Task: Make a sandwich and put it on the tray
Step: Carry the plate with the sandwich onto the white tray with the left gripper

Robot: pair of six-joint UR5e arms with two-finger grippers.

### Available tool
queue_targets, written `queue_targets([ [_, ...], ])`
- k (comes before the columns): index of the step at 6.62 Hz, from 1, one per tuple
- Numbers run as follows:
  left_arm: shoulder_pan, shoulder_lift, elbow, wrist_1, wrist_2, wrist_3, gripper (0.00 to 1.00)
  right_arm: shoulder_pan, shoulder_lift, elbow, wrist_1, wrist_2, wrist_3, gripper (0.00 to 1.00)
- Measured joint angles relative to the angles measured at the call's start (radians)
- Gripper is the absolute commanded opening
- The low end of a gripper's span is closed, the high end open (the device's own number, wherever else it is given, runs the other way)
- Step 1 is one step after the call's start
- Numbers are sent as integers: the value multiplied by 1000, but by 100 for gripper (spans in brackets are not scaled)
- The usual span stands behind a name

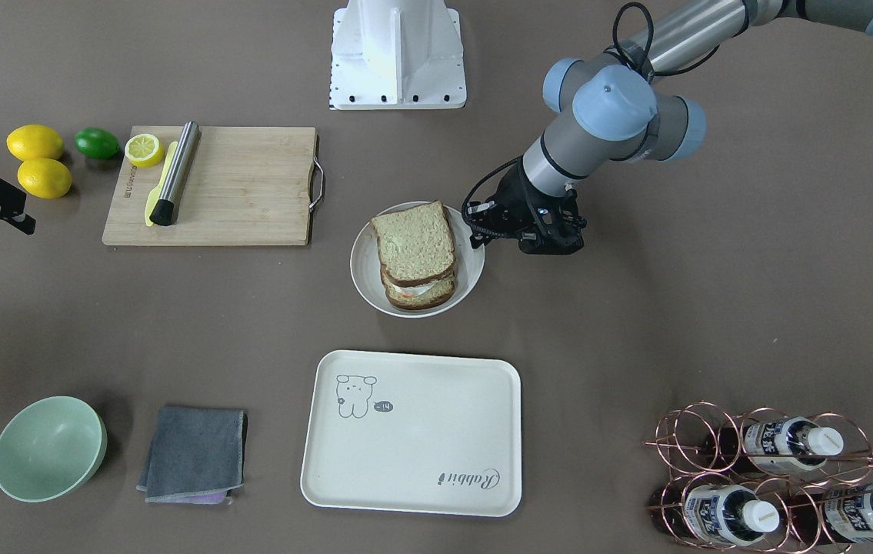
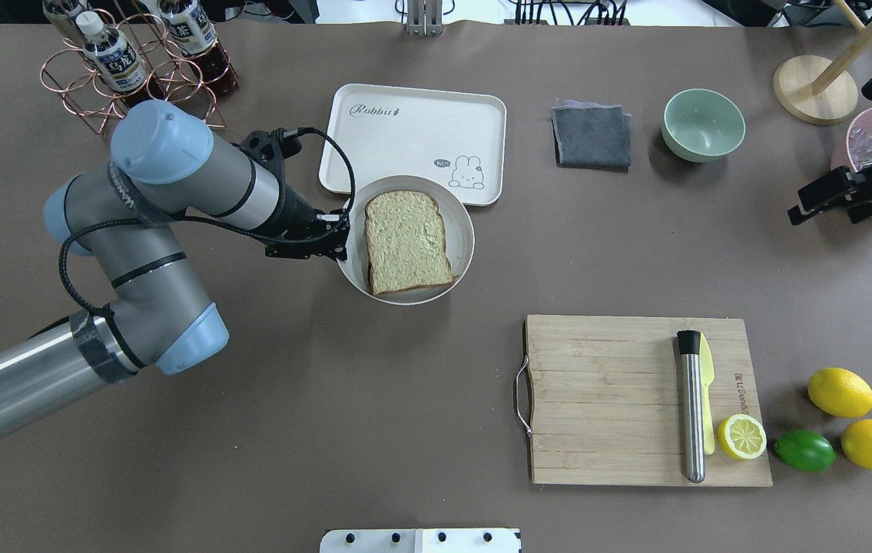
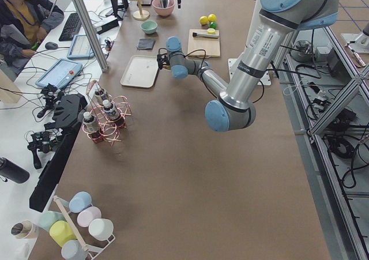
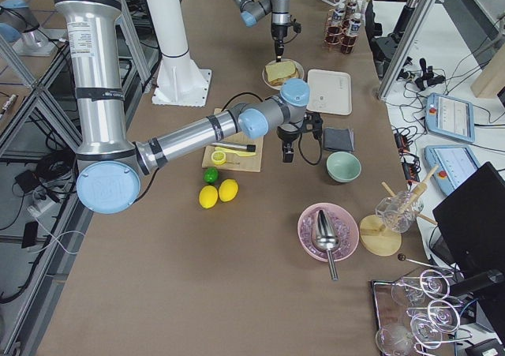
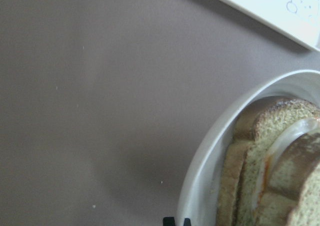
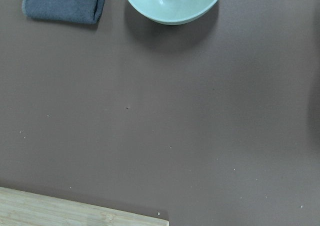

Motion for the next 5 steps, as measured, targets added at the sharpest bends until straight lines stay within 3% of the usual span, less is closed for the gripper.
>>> queue_targets([
  [2,-84,-133,218,-30,-61,124,0,3,-18,16,3,2,0,100],
  [5,-160,-374,630,-147,-83,203,0,8,-26,24,4,1,1,100],
])
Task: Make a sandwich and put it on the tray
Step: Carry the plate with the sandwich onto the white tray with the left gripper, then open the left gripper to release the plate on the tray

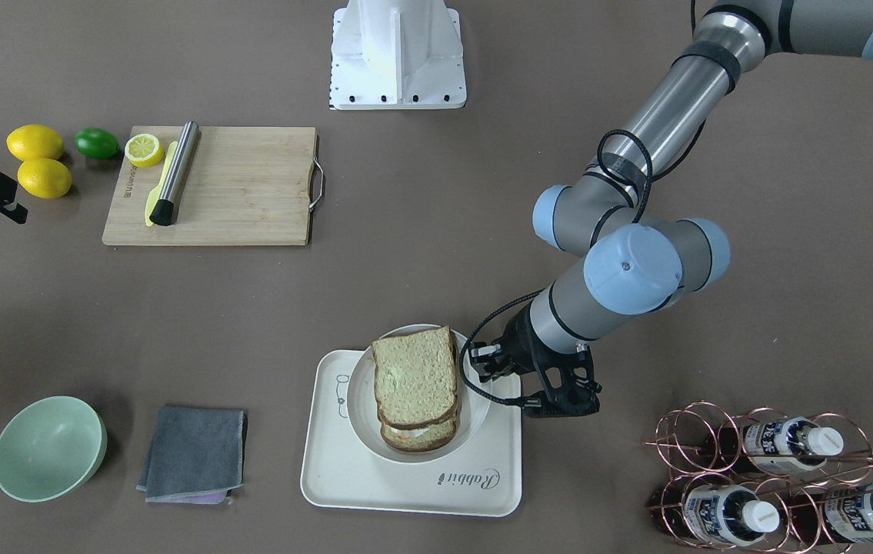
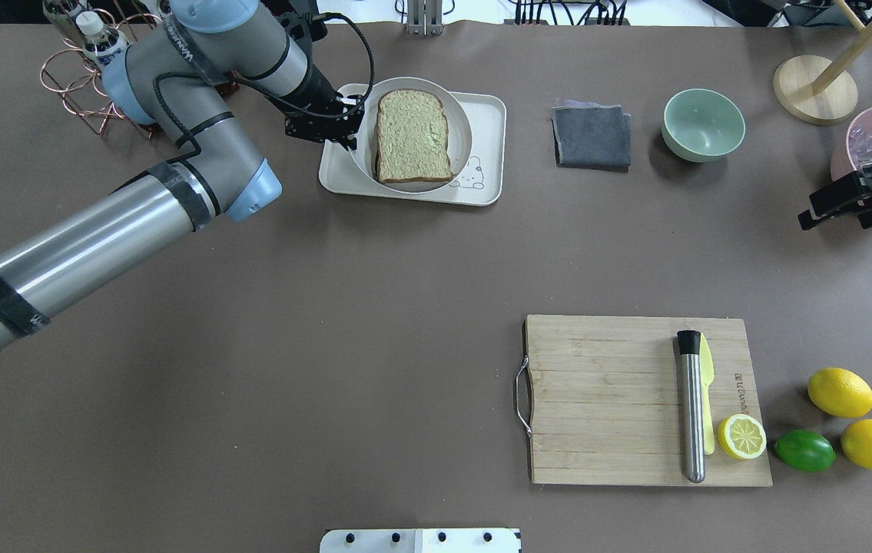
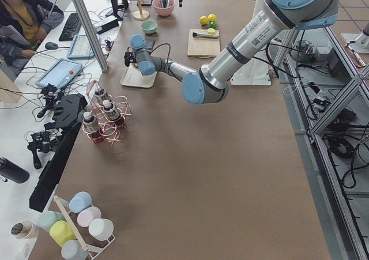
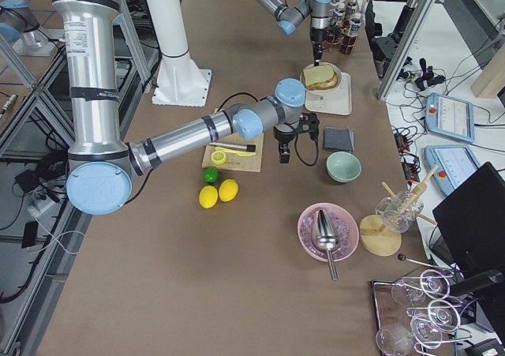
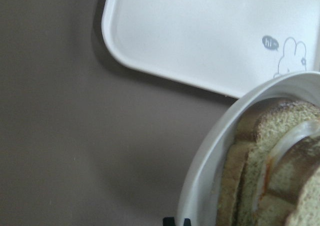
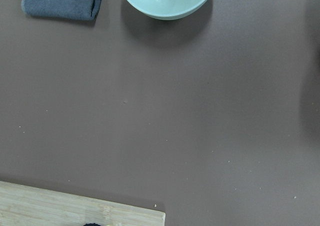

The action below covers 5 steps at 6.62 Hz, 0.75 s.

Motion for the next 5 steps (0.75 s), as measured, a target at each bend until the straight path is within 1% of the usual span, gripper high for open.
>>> queue_targets([
  [1,-6,-50,94,-26,2,18,0,3,0,-1,0,0,0,100],
  [2,-8,-71,148,-48,9,27,0,4,2,-3,-1,0,-1,100],
  [4,-6,-87,200,-75,28,30,0,4,3,-6,-1,1,-1,100],
  [5,0,-91,207,-78,46,30,34,4,2,-5,-2,1,-1,100],
])
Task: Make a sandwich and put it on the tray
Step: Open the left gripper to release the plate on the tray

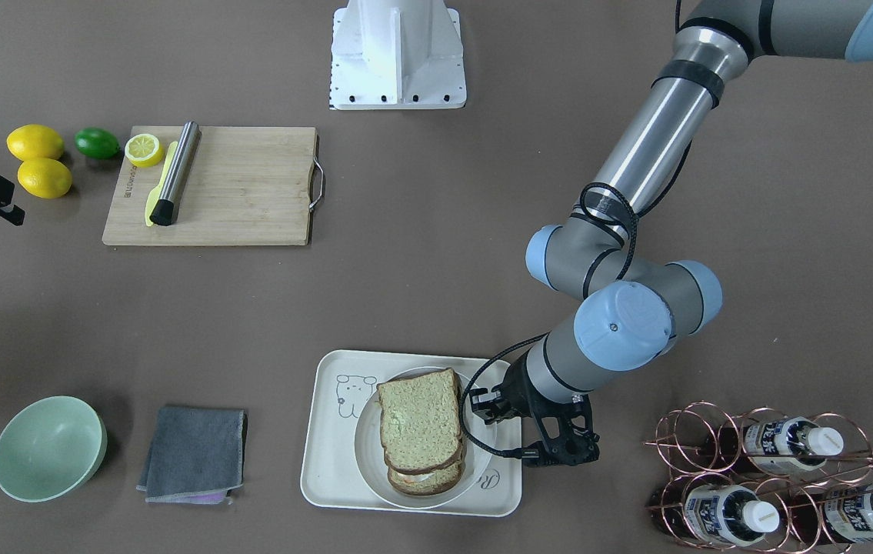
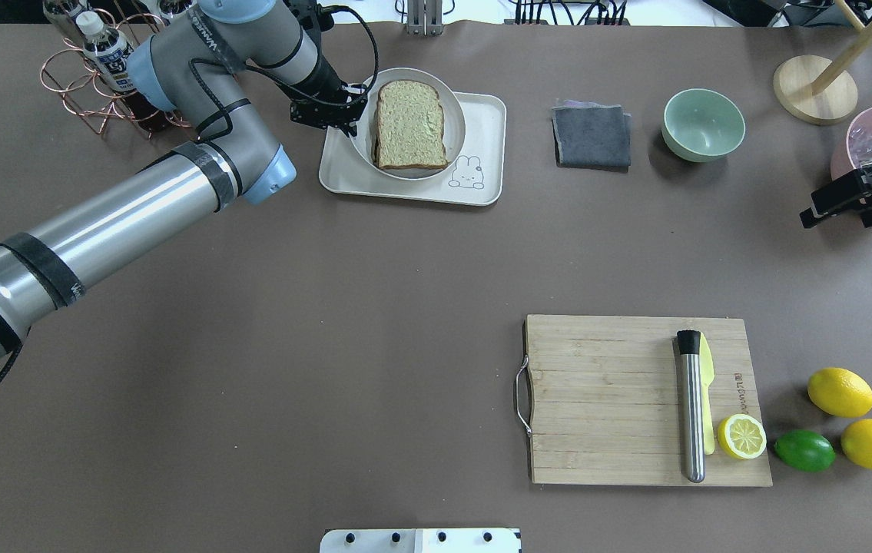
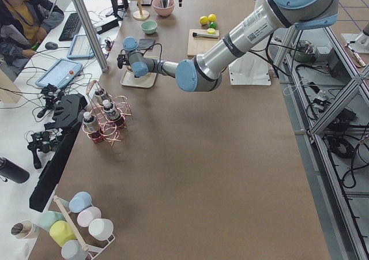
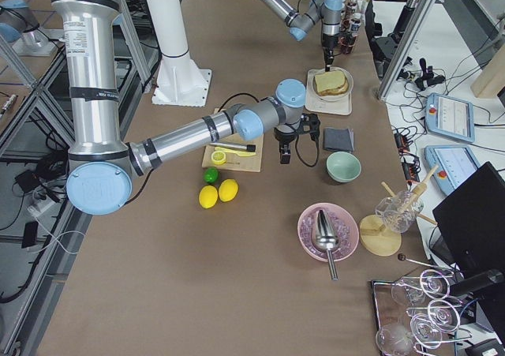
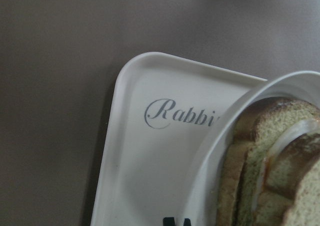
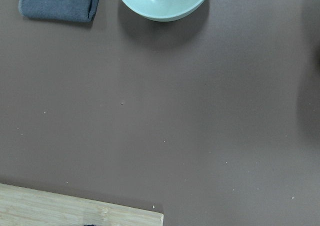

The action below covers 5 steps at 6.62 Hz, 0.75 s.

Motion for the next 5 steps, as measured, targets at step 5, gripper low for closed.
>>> queue_targets([
  [5,2,4,-32,-7,24,-31,79,1,2,4,-1,11,0,100],
])
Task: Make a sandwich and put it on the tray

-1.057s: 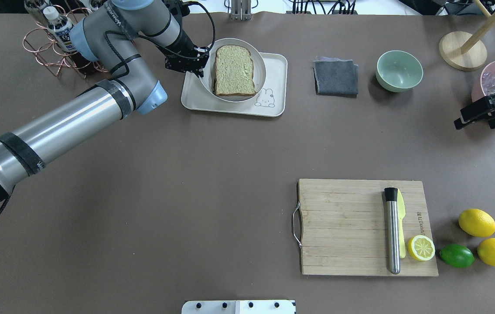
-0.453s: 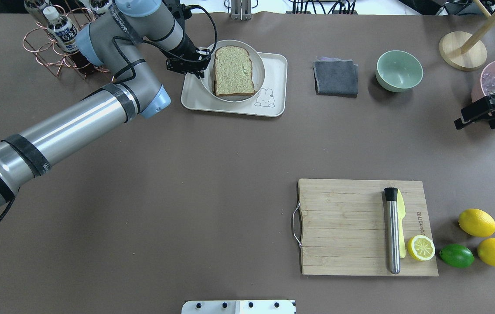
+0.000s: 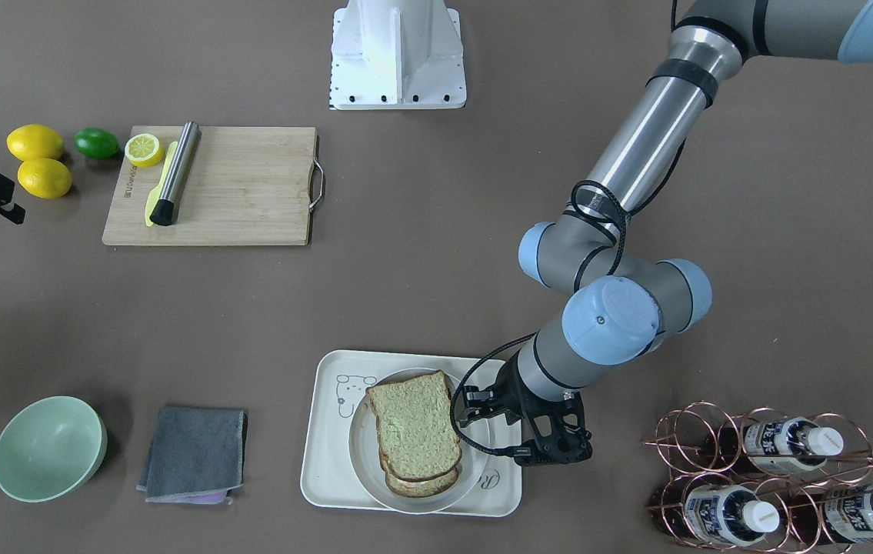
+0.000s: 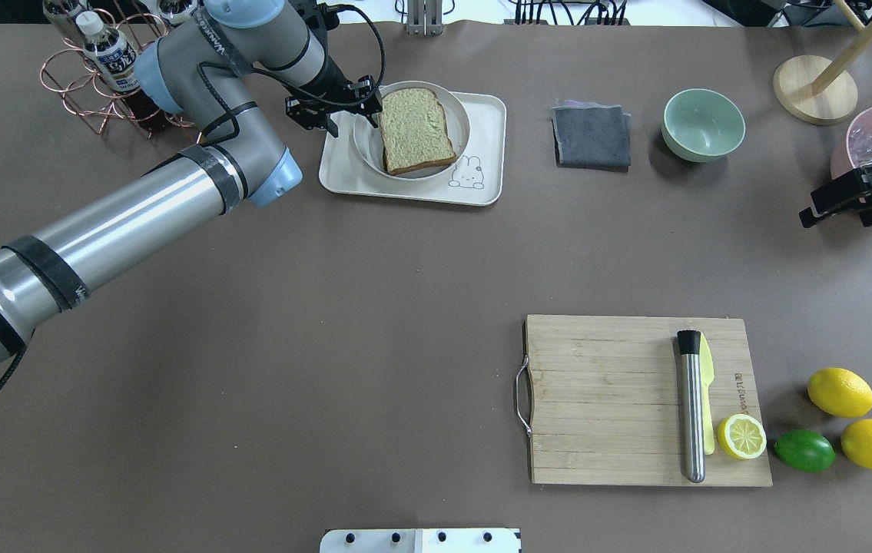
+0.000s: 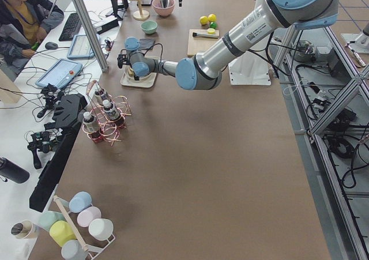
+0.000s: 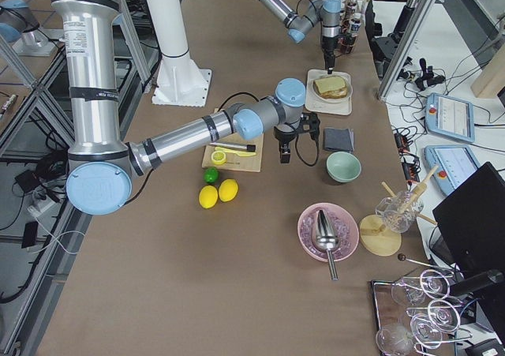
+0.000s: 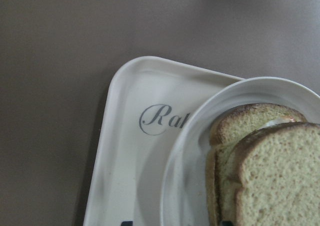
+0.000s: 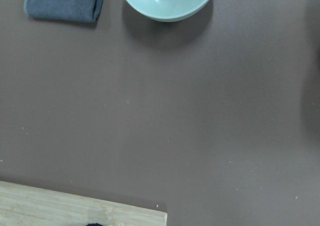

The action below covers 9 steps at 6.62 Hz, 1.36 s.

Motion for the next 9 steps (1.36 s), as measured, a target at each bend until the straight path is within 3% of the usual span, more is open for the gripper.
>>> queue_targets([
  [2,-14,120,-217,43,-23,-41,80,0,-1,-3,-1,15,0,100],
  [5,-75,390,-684,323,-160,0,83,16,-5,-19,-2,1,-20,100],
  [7,-118,579,-917,433,-187,163,94,60,-19,-59,-3,-6,-109,100],
  [9,-167,764,-1088,550,-189,399,96,122,-34,-122,-11,-14,-246,100],
])
